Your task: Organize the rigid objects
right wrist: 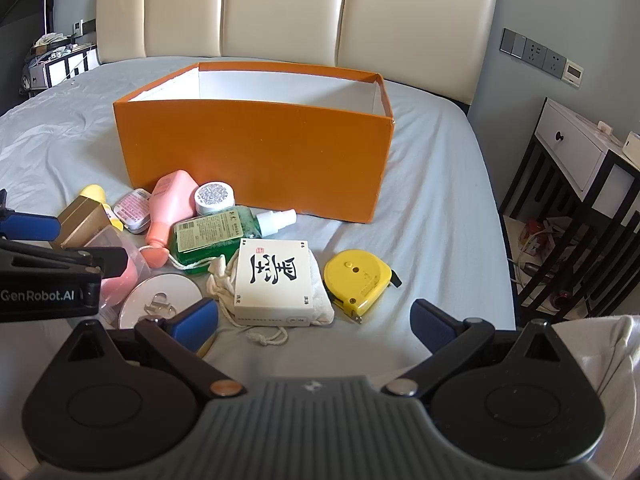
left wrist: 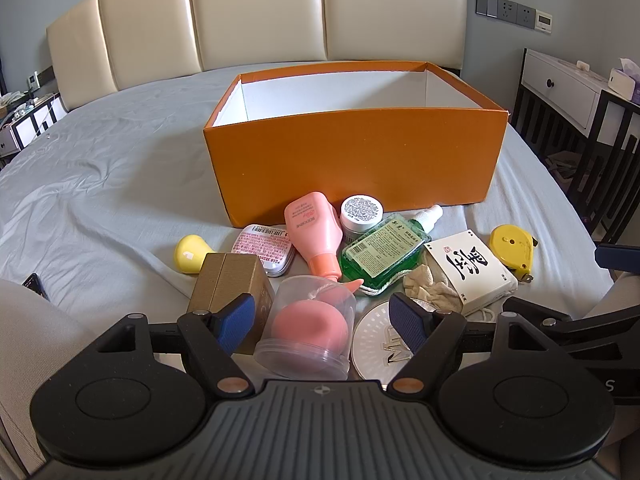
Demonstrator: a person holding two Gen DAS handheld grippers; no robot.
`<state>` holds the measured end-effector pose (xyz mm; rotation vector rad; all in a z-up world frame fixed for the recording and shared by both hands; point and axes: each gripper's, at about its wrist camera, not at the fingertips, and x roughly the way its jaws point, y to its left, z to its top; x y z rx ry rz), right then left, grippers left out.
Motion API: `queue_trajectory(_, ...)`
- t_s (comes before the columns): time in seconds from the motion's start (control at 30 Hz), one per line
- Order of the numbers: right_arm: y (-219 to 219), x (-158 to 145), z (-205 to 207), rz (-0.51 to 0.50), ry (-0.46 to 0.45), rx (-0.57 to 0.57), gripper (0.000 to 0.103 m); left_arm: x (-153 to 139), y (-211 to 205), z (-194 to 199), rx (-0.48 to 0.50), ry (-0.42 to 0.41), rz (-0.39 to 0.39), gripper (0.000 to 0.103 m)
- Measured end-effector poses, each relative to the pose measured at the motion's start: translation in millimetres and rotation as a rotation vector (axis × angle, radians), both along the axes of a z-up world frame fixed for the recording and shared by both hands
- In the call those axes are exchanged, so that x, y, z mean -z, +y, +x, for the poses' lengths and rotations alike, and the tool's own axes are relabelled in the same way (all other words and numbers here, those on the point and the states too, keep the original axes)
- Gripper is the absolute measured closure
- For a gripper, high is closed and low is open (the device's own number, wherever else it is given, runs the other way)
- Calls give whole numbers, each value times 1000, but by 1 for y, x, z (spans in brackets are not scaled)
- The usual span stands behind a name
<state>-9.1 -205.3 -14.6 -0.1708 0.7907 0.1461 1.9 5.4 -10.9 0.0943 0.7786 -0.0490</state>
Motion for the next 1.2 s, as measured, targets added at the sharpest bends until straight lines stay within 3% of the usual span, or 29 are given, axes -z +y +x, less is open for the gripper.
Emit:
queue_trajectory(0.4,0,0,-1,-5,2,0,3,0,-1,0,14,3,-5,13)
queue_trajectory(0.63,0,1,0,-2,7,-10,3,1,0,3,41,58,-50,28)
queue_trajectory(0.73,0,-1,2,4,25,-17,5,0,1,5,73,105,-108,39)
queue_trajectory(0.83,-2,-4,8,9,52,-25,26,2,2,8,97,198,-191,42)
queue_trajectory(0.93,-11,-8,17,16,93,6,40,6,2,15,73,302,-247,42)
queue_trajectory(1.2,-28,-6,29,71,119,45,41,28,-1,42,-41,494,-320,37)
